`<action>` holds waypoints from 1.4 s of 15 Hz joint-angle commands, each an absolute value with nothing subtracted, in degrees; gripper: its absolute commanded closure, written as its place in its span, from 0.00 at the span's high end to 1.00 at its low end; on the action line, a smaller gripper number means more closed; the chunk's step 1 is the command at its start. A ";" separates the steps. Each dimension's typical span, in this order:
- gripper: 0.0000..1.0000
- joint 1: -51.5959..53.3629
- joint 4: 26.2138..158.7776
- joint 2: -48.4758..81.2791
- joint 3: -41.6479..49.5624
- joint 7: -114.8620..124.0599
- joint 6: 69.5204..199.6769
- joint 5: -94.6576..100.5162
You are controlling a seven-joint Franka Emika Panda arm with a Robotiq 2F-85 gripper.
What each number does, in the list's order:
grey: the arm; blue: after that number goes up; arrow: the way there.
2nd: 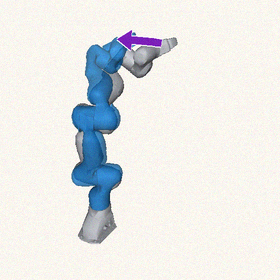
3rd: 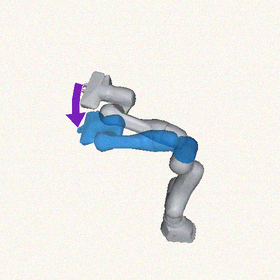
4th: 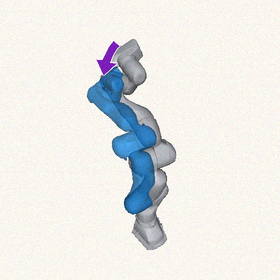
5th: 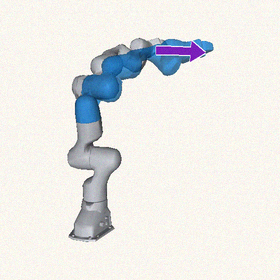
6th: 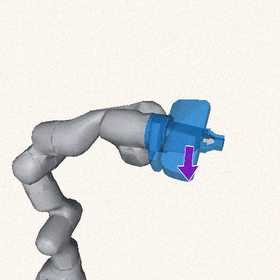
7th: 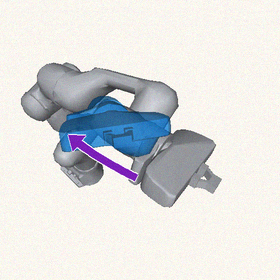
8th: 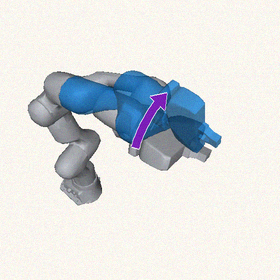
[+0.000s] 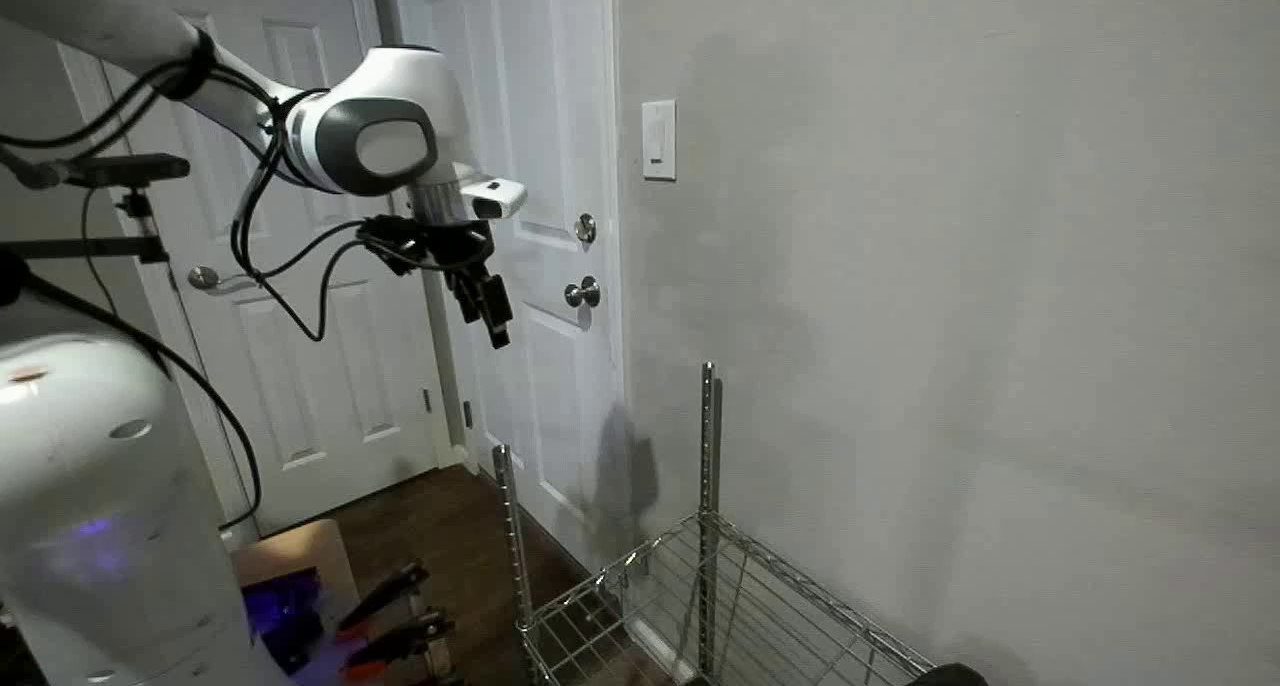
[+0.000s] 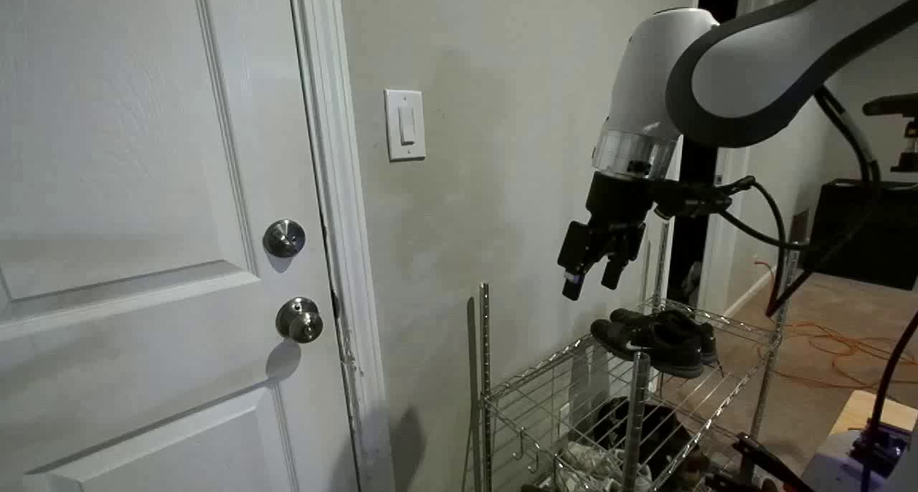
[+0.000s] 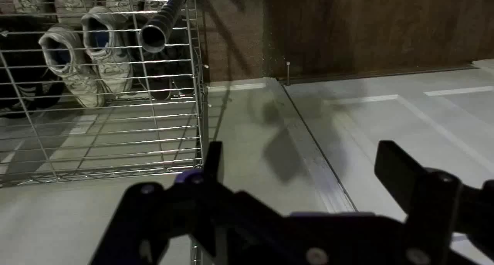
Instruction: Turn off the light
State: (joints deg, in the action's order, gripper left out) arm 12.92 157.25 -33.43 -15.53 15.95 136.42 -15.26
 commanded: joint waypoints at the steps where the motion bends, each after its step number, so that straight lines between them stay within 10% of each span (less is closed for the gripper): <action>1: 1.00 13.41 157.19 -33.41 -14.98 16.26 136.31 -14.80; 21: 1.00 12.79 156.14 -41.66 -21.37 17.67 159.00 -6.70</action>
State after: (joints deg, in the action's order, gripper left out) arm 12.48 156.21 -41.71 -21.73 17.34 159.12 -7.23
